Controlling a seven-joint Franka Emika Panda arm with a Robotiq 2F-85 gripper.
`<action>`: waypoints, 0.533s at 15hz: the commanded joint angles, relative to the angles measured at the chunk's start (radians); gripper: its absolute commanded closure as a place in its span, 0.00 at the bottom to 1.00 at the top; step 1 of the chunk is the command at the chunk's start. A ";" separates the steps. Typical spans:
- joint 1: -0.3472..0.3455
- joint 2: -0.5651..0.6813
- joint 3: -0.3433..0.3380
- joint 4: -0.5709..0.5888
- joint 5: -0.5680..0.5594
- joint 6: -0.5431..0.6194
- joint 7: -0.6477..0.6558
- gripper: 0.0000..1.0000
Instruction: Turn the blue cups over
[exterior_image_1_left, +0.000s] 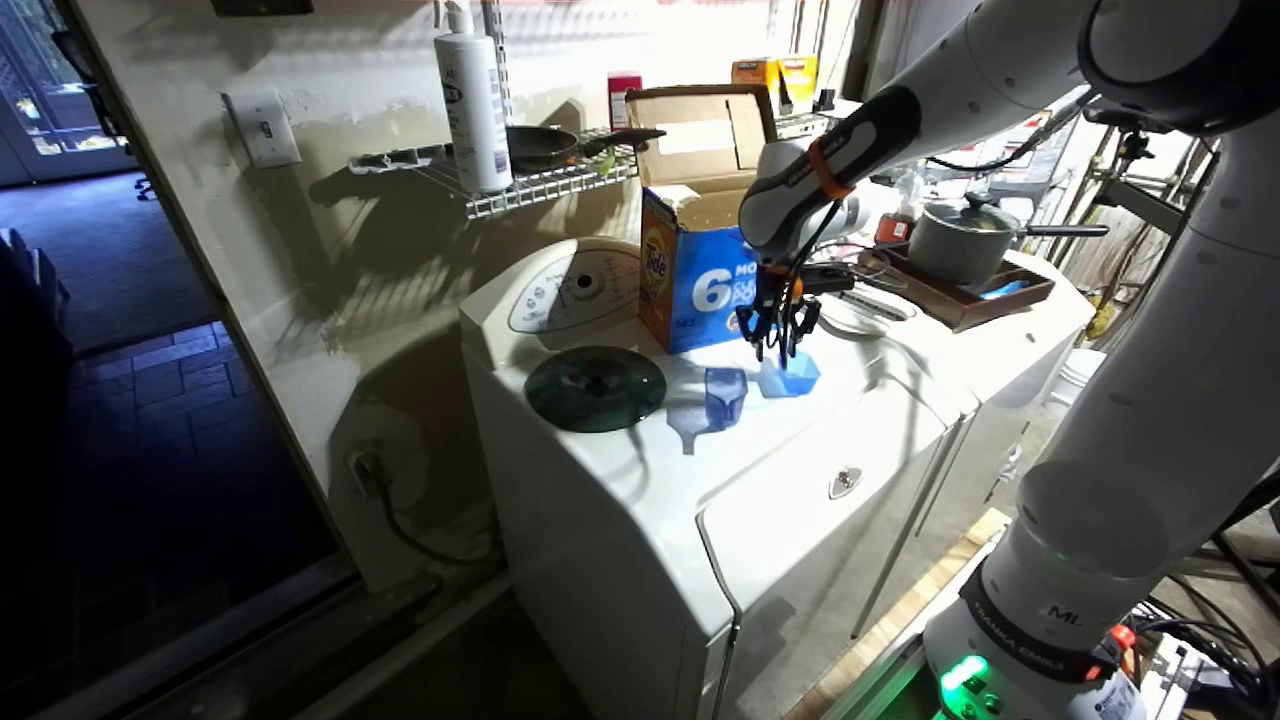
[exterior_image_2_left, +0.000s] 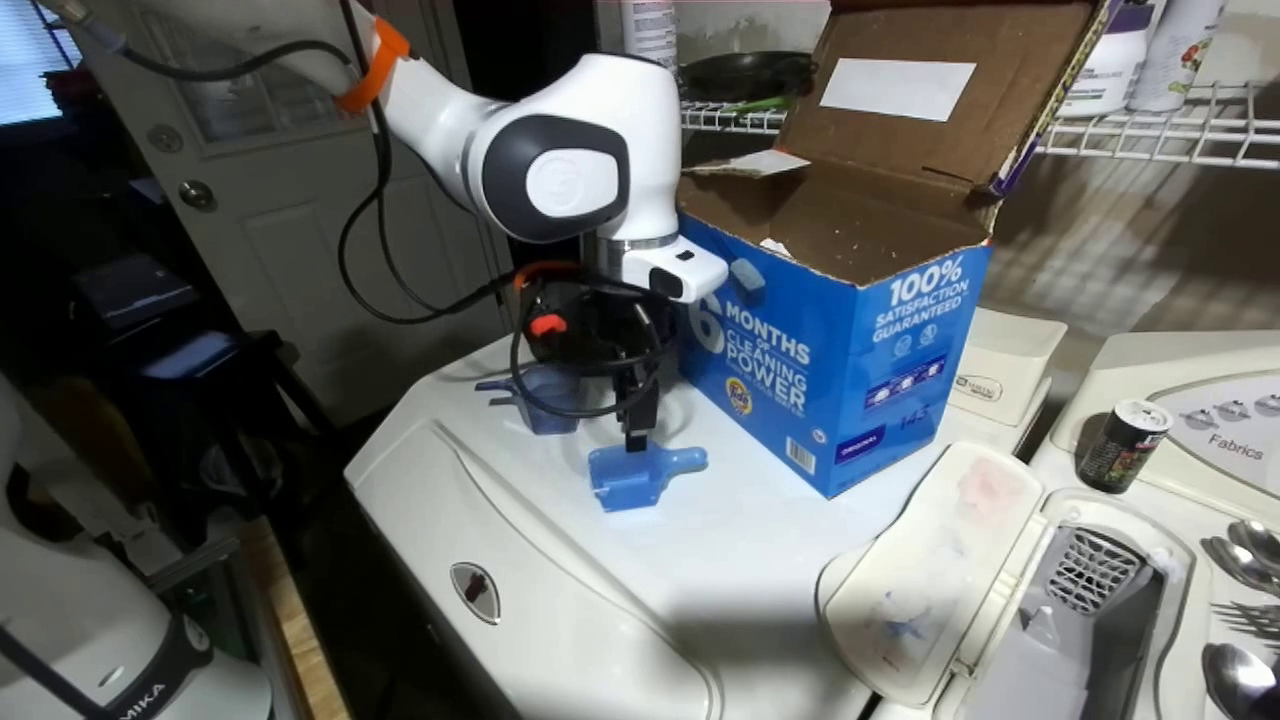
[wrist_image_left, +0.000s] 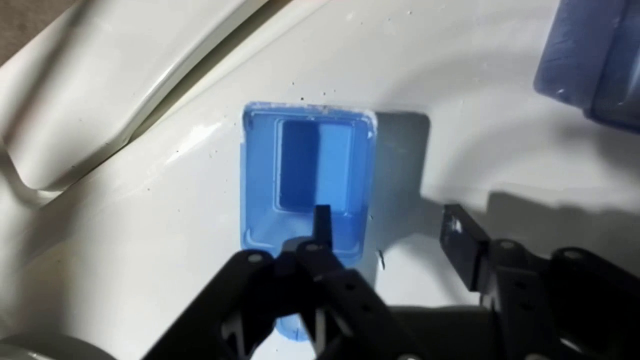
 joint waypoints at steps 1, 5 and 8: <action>0.022 -0.112 0.032 -0.048 -0.121 -0.030 0.114 0.09; 0.012 -0.231 0.078 -0.083 -0.215 -0.064 0.195 0.00; -0.001 -0.304 0.110 -0.098 -0.221 -0.084 0.222 0.00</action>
